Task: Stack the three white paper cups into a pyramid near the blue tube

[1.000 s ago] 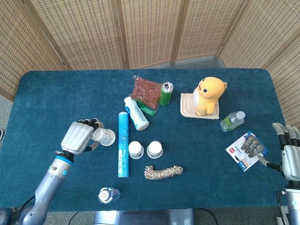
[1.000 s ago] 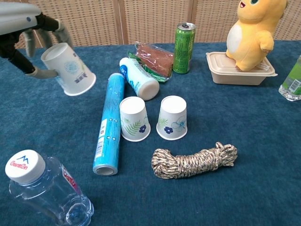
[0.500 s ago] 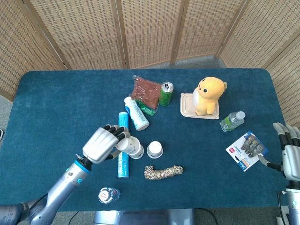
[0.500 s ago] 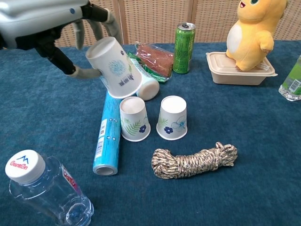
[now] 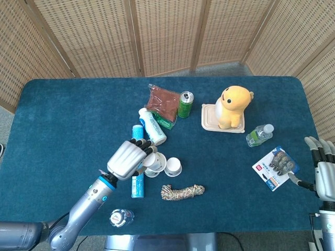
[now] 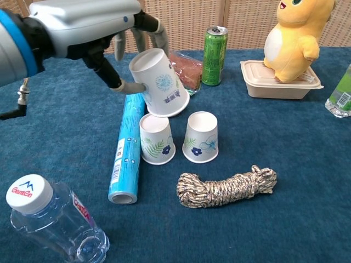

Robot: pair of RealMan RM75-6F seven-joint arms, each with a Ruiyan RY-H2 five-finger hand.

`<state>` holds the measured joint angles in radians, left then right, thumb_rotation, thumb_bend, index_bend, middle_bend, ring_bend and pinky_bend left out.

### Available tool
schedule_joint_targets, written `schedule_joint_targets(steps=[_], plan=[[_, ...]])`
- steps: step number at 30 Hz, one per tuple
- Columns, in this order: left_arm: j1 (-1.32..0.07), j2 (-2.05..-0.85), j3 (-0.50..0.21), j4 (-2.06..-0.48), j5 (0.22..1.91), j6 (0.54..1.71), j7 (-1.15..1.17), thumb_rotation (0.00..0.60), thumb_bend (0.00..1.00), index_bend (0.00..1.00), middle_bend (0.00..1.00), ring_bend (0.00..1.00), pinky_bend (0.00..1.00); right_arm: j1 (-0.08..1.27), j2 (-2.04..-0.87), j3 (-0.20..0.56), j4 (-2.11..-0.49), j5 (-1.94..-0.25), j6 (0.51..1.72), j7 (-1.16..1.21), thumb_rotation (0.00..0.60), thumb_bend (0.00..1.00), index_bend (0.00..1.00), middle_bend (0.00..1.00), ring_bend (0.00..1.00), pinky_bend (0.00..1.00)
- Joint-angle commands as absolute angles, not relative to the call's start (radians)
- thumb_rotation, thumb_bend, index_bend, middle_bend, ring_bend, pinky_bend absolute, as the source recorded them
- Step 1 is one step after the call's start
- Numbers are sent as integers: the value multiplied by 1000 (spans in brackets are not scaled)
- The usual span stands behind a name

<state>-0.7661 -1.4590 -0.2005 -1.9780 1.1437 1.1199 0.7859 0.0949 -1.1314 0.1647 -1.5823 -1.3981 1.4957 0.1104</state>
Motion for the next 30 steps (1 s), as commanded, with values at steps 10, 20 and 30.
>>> schedule_joint_targets(steps=[10,20,30], plan=[[-857,-1556,-209,-1953,1015,1145,928,600,346,374,317,343,472,97,-1130,168,-1576,-1390,1487,124,600,0,94,43,0,0],[-881,-1596,-206,-1920,969,1176,934,600,347,370,308,335,467,97,-1130,168,-1573,-1388,1483,129,600,0,97,43,0,0],[-905,-1616,-195,-1909,942,1189,948,600,347,366,299,328,466,97,-1130,169,-1575,-1388,1483,132,600,0,103,43,0,0]])
